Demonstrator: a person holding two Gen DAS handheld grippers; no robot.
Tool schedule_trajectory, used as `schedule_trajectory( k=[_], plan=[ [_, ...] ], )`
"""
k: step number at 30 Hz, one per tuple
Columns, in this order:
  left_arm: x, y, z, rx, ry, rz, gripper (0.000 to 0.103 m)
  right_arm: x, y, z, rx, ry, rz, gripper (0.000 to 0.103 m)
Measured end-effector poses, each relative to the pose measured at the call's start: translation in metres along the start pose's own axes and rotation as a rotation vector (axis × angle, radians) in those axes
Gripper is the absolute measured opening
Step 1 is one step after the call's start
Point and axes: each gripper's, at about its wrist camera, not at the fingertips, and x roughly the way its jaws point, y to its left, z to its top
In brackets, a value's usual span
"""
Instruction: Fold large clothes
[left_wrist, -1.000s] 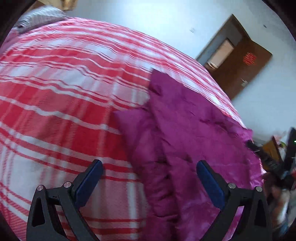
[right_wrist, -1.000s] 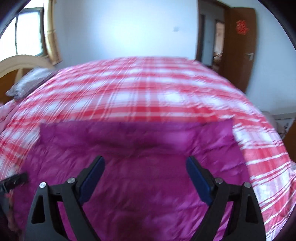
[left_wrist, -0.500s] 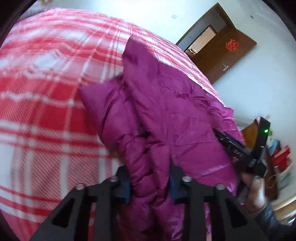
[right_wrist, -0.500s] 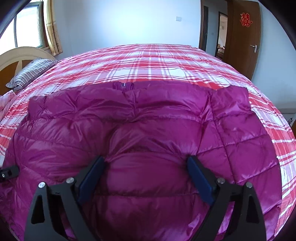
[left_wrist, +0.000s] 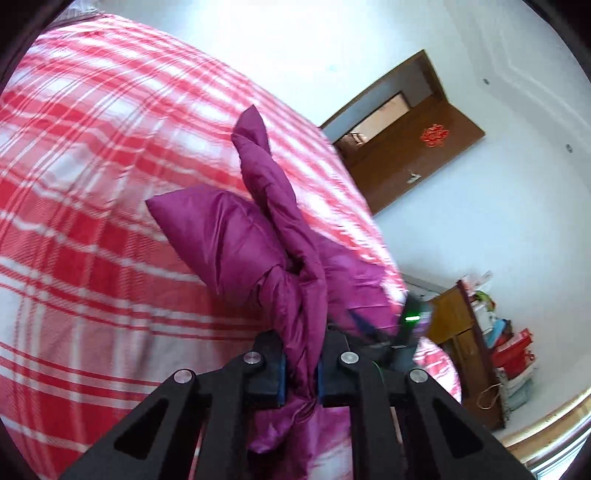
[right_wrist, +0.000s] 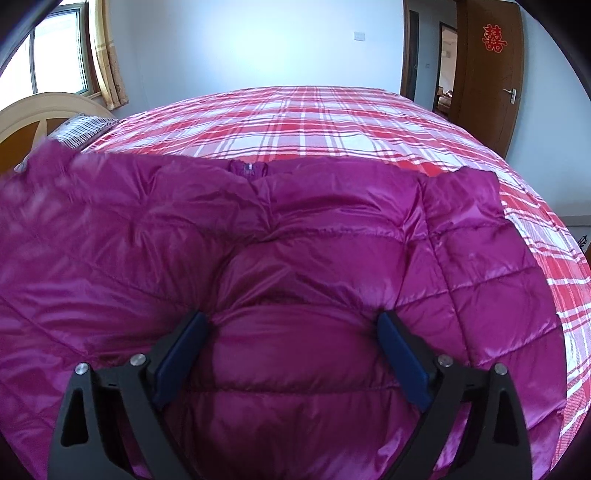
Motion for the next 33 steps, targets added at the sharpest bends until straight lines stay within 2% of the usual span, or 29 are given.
schedule_trajectory(
  k=[4,7,9,12,18,20,24,28,31,33],
  plan=[
    [0.014,-0.052,-0.002,0.042,0.011,-0.017,0.01,0.002,0.003,0.001,-0.017,0.017,-0.005,0.099],
    [0.034,-0.085,-0.004,0.122,0.02,0.021,0.01,0.004,0.002,0.002,-0.018,0.03,0.012,0.099],
    [0.052,-0.105,-0.003,0.166,0.034,0.05,0.01,0.002,-0.004,0.002,-0.005,0.036,0.054,0.1],
    [0.067,-0.119,-0.002,0.184,0.044,0.058,0.01,-0.014,-0.022,-0.001,0.052,-0.001,0.153,0.098],
    [0.087,-0.15,-0.012,0.253,0.043,0.109,0.01,-0.063,-0.09,-0.023,0.301,-0.084,0.355,0.098],
    [0.104,-0.164,-0.022,0.302,0.049,0.14,0.01,-0.076,-0.118,-0.028,0.383,-0.118,0.321,0.098],
    [0.144,-0.193,-0.045,0.425,0.049,0.21,0.01,-0.106,-0.184,-0.037,0.592,-0.216,0.323,0.098],
    [0.197,-0.216,-0.078,0.569,0.058,0.284,0.011,-0.139,-0.217,-0.037,0.608,-0.317,0.236,0.098],
    [0.232,-0.221,-0.101,0.661,0.069,0.335,0.011,-0.152,-0.234,-0.038,0.625,-0.345,0.235,0.098],
    [0.247,-0.222,-0.112,0.716,0.05,0.368,0.011,-0.16,-0.243,-0.035,0.615,-0.363,0.242,0.098]
  ],
)
